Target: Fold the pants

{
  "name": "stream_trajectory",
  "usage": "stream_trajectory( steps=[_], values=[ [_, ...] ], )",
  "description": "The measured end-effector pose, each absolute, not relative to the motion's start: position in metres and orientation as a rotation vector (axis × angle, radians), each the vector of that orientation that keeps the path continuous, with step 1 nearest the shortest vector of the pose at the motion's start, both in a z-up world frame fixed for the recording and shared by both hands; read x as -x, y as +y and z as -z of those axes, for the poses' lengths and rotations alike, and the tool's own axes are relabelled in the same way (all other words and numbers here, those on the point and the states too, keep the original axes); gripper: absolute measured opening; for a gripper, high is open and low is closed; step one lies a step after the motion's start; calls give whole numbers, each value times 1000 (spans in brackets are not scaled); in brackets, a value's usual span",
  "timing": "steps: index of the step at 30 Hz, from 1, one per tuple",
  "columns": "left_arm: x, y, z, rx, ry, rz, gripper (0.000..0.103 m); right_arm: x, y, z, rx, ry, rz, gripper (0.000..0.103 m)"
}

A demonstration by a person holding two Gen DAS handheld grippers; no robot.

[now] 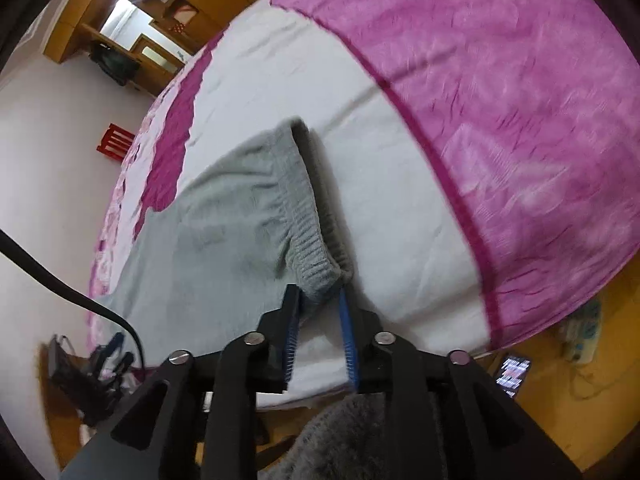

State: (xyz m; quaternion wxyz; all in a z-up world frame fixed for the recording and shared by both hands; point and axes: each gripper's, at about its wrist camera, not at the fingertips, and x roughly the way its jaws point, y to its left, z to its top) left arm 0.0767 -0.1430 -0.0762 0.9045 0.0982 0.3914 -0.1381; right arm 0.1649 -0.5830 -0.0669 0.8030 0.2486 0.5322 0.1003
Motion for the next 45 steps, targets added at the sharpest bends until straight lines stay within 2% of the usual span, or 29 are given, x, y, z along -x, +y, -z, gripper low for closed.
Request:
stream_trajectory(
  steps=[8,13,17,21,27,30,36,41,45],
  values=[
    [-65,-111,57,-142,784,207,59,-137,-541,12,-179,972,-196,22],
    [-51,-69,40,-84,747,105,62,-136,-484,-6,-163,896,-380,22],
    [-39,-35,36,-56,740,18,65,-149,-440,7,-258,929,-559,22],
    [-27,-8,36,19,746,-26,65,-155,-415,36,-379,1003,-621,12],
    [-20,8,39,68,764,-75,65,-148,-410,82,-396,1135,-556,11],
    [-20,12,40,83,778,-106,65,-142,-411,72,-357,1117,-542,11],
    [-20,38,44,85,823,-189,65,-122,-335,19,4,949,-621,11],
    [6,61,40,146,746,-219,67,-89,-225,-11,343,643,-717,11],
    [24,84,51,222,772,-313,69,-59,-140,-15,510,436,-841,12]
  ],
)
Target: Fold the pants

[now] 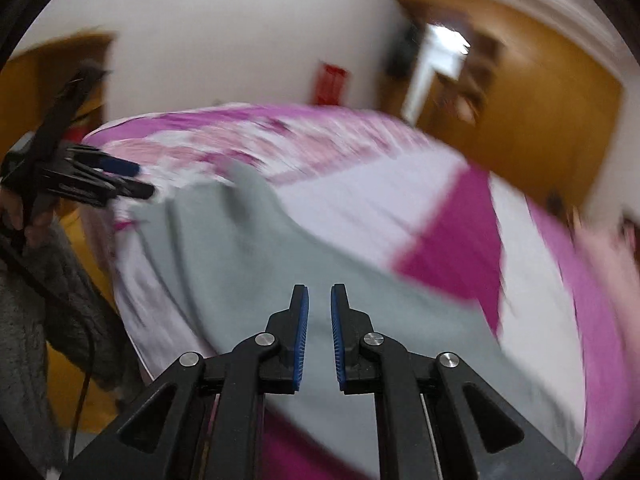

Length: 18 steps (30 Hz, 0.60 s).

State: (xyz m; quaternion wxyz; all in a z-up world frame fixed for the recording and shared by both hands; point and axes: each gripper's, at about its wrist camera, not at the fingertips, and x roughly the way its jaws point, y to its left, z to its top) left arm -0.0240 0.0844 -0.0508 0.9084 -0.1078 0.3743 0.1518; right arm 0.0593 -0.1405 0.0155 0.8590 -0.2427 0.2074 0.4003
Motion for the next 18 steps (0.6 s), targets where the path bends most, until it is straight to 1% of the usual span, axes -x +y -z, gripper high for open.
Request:
stream_trajectory(
  steps=[4,7,9,12,14,15,18],
  values=[
    [37,104,55,313,747,-320,69,-31,-66,-4,696,297,-954,12],
    [45,113,60,362,740,-328,70,-11,-18,22,889,177,-975,12],
    [47,114,59,382,727,-315,70,-4,1,38,1000,111,-960,12],
    [45,116,54,395,709,-316,71,0,17,52,1068,19,-917,12],
    [46,121,54,420,712,-331,72,-4,26,57,1091,19,-896,17],
    [47,125,55,443,715,-326,72,-6,31,60,1104,29,-902,21],
    [48,130,58,487,732,-308,72,-13,41,68,1131,12,-863,22]
  ],
)
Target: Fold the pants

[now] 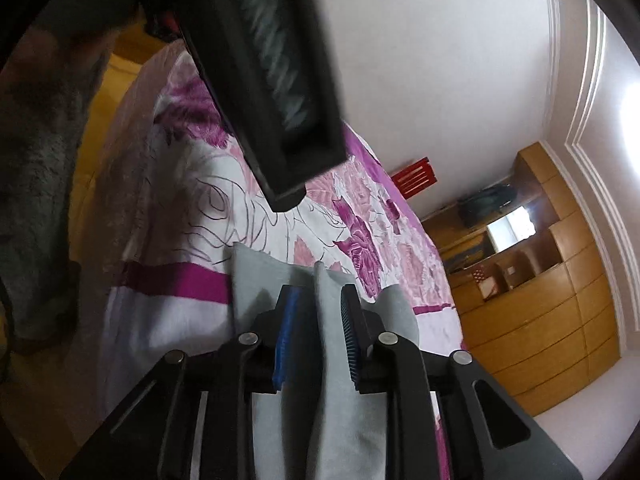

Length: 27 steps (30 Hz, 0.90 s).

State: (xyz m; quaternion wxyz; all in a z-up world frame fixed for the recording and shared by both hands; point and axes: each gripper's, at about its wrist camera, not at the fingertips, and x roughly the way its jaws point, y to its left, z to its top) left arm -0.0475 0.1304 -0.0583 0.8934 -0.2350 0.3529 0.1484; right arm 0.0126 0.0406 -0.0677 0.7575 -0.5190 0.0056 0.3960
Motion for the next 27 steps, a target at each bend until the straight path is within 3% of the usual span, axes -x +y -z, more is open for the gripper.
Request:
stream_trajectory(
  steps=[5,8,17,27],
  values=[
    [48,130,57,507,725,-283,73,-23,50,75,1151,-4,-834,22],
    [53,136,54,553,696,-257,73,-27,47,73,1134,66,-898,2],
    [59,145,54,629,675,-241,74,-10,23,44,1037,5,-965,2],
    [61,149,58,658,677,-243,74,7,29,52,1059,-15,-993,2]
  ],
)
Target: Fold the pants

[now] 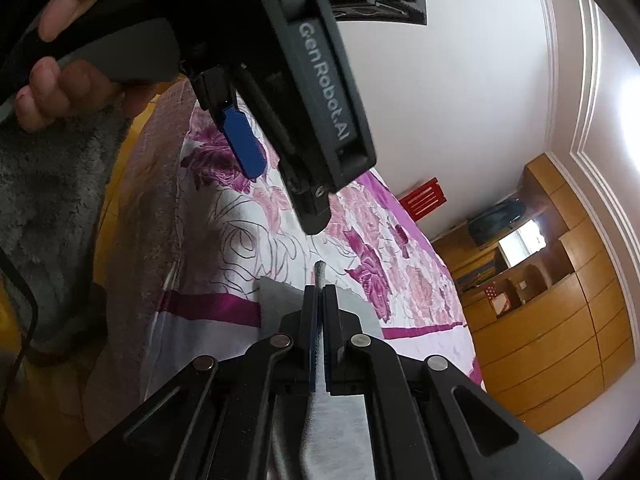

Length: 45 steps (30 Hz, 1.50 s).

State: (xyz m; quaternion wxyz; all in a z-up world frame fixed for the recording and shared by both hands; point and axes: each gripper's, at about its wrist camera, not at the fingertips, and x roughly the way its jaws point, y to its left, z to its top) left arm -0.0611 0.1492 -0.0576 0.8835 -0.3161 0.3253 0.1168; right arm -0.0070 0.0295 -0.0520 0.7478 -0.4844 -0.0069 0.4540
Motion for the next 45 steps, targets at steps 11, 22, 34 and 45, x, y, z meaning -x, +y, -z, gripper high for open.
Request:
stream_trajectory(
  steps=[11,22,34,45],
  values=[
    [60,150,59,669,681,-242,74,16,25,46,1021,-35,-1001,2],
    [60,150,61,678,690,-235,74,29,32,79,1143,-58,-1029,3],
    [42,125,48,540,684,-184,74,38,-53,56,1047,119,-892,29],
    [-23,40,41,266,727,-68,64,-18,-161,61,955,330,-572,29]
  ],
)
